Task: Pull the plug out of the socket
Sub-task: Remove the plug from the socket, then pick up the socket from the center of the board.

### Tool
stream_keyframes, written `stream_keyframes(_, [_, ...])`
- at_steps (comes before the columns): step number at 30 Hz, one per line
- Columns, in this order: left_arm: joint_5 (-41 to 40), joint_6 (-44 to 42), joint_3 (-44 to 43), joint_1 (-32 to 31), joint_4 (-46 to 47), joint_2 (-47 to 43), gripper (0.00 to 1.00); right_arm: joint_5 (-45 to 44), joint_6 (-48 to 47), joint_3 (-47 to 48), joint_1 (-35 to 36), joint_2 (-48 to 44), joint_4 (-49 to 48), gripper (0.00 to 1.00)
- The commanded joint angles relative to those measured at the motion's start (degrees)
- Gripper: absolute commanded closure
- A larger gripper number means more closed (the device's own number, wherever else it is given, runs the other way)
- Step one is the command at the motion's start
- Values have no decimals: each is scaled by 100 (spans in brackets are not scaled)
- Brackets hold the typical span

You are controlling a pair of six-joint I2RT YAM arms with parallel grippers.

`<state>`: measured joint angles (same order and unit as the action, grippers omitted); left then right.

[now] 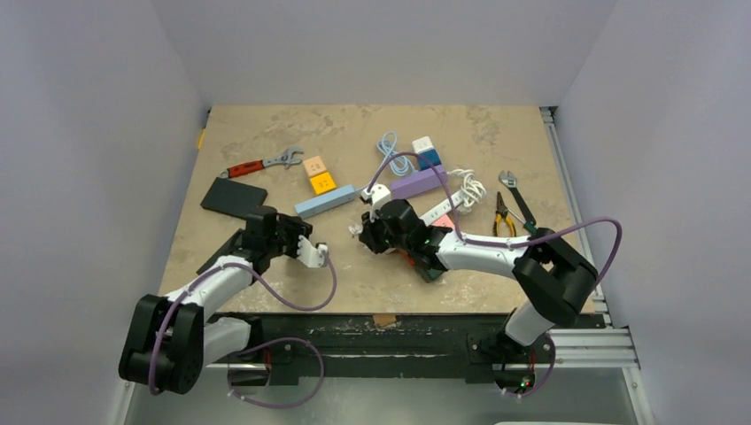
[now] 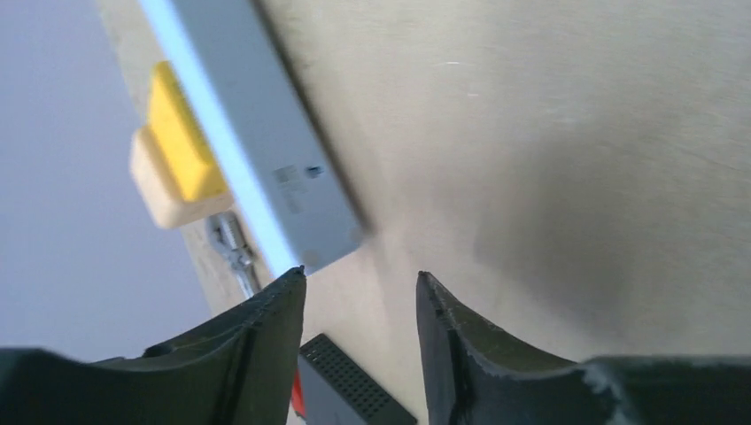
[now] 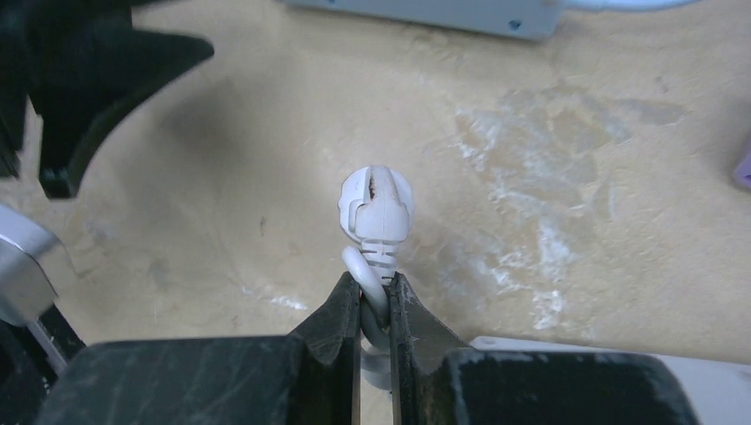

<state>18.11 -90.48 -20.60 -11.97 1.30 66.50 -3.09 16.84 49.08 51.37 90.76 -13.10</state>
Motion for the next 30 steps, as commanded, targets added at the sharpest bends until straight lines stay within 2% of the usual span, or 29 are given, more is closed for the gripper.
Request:
stream_keyframes(1, [199,1254,-631,34,-564,-482,49,290,157,-41,496,186,315,100])
stream_keyframes(2, [328,1482,-763,59,-762,-592,44,292,161,1,618,280,377,100])
stream_keyframes(4, [803,1794,-1009,147,-1364,-856,26,291,163,158,770,467,466,100])
stream_keyframes(5, [978,1808,-1069,165,-1569,-982,24,347,174,211,803,513,482,98])
stream_keyframes(6, [1127,1776,-1111,168,-1770,-1135,23,413,194,256,826,527,484,92])
stream_keyframes(8, [1390,1675,-1159,169,-2131,-1415,18,414,214,376,838,530,578,72])
stream_keyframes(10, [1556,1602,-1224,164,-2453,-1638,10,268,182,536,839,479,841,39])
stream_keyframes(13, [1647,1756,-1449,160,-2768,-1711,0,32,199,591,831,133,1094,16])
stream_keyframes(15, [1629,2038,-1674,151,-2922,-1634,0,-228,204,560,831,-196,1238,11])
stream_keyframes(24, [1273,3604,-3003,-20,-3620,-724,0,-1218,343,-67,815,-2018,1968,7])
stream_keyframes(30, [669,5005,-4150,-1115,-4205,3,0,-1589,876,-923,814,-2852,2187,6])
